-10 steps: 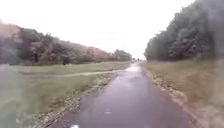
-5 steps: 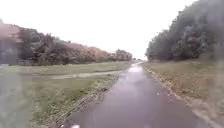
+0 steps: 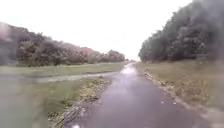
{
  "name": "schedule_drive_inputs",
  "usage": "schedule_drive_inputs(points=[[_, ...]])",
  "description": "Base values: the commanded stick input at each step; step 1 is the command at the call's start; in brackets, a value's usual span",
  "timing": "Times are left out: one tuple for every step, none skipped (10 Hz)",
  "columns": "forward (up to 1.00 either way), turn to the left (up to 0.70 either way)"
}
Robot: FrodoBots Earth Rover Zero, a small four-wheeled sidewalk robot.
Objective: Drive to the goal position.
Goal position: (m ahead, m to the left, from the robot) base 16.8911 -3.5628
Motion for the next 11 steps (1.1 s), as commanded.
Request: schedule_drive_inputs(points=[[1.0, -0.3], [1.0, -0.39], [1.0, -0.4], [1.0, 0.0], [1.0, 0.0], [1.0, 0.0], [1.0, -0.14], [1.0, -0.27], [1.0, -0.36], [1.0, -0.36], [1.0, -0.1]])
